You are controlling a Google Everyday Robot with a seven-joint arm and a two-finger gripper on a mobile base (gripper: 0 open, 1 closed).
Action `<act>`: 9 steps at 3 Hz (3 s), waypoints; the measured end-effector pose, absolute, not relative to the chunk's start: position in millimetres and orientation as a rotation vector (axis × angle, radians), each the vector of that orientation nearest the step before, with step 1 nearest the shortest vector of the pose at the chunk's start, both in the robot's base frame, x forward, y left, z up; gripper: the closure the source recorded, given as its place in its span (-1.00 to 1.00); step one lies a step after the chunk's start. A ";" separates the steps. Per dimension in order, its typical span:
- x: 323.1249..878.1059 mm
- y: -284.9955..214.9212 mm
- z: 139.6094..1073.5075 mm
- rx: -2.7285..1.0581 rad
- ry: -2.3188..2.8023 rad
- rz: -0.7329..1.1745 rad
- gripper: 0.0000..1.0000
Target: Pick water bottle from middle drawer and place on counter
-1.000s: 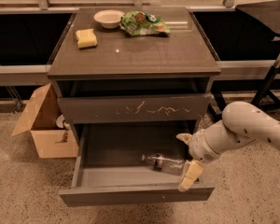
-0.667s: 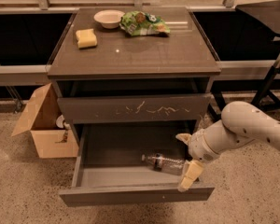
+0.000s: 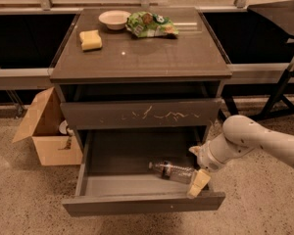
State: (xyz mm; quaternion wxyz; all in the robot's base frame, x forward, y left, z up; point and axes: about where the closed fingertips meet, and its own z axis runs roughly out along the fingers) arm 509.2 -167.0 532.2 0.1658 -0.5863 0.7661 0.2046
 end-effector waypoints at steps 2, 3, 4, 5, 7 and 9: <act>557.7 -185.6 452.0 -1.673 2.119 0.623 -1.00; 583.2 -181.5 433.8 -1.685 2.050 0.634 -1.00; 599.6 -175.2 417.2 -1.709 2.035 0.609 -1.00; 608.1 -166.0 391.5 -1.731 2.061 0.588 -0.94; 610.5 -155.2 370.0 -1.749 2.058 0.610 -0.05; 605.4 -149.5 406.1 -1.749 1.910 0.662 0.88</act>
Offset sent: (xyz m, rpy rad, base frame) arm 0.0862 -0.0274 -0.1185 0.0953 -0.0604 0.0705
